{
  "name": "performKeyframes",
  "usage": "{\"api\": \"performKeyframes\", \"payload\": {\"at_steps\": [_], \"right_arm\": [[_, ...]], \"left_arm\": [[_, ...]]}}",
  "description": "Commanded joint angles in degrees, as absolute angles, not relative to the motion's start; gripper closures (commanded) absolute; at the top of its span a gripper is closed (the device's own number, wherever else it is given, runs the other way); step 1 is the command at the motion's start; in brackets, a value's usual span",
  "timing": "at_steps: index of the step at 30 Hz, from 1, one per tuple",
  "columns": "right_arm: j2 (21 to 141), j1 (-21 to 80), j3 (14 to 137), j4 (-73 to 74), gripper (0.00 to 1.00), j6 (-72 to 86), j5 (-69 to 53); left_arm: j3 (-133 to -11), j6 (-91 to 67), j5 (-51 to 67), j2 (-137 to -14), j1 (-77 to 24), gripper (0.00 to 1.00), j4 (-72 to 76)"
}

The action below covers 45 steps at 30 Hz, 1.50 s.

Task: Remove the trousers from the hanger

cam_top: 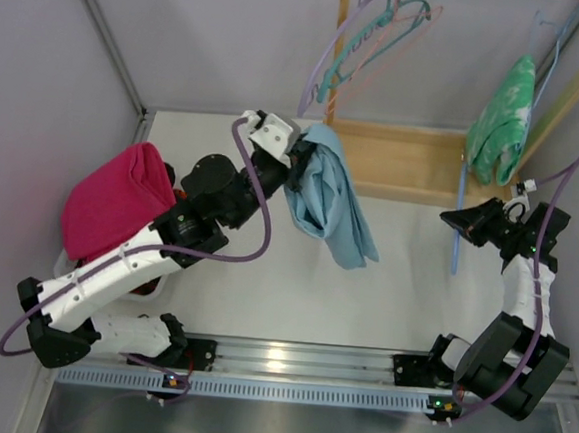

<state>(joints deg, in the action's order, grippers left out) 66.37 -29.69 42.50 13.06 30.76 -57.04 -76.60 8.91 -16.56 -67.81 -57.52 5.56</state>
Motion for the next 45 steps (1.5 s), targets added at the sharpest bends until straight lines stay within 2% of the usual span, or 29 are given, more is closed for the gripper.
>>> {"api": "performKeyframes", "payload": {"at_steps": [1, 10, 20, 26, 32, 37, 45], "right_arm": [[64.07, -30.15, 46.4, 10.46, 1.0, 30.76, -57.31], [66.27, -29.09, 47.11, 9.14, 1.0, 31.82, -56.78], [69.61, -27.51, 46.84, 4.31, 1.0, 34.98, -56.78], [70.13, -27.07, 47.72, 4.13, 1.0, 34.81, -57.3], [71.02, -26.46, 48.95, 4.57, 1.0, 34.63, -57.66], [71.19, -25.93, 49.83, 4.75, 1.0, 34.45, -57.92], [68.39, -24.96, 49.04, 5.36, 1.0, 35.07, -57.39]], "left_arm": [[-78.84, 2.4, -20.04, -61.18, -50.2, 1.0, 15.39], [-76.9, -12.73, -16.53, -54.32, -27.44, 1.0, 8.62], [-78.66, -18.98, -16.26, -43.78, -1.34, 1.0, 0.27], [-80.59, -16.88, -18.54, -35.96, 15.18, 1.0, -4.13], [-80.16, -7.84, -21.53, -29.54, 21.44, 1.0, -4.75], [-78.4, -0.53, -28.03, -27.86, 21.53, 1.0, -7.38], [-68.74, 3.43, -27.43, -28.82, 21.45, 1.0, -5.81]]}}
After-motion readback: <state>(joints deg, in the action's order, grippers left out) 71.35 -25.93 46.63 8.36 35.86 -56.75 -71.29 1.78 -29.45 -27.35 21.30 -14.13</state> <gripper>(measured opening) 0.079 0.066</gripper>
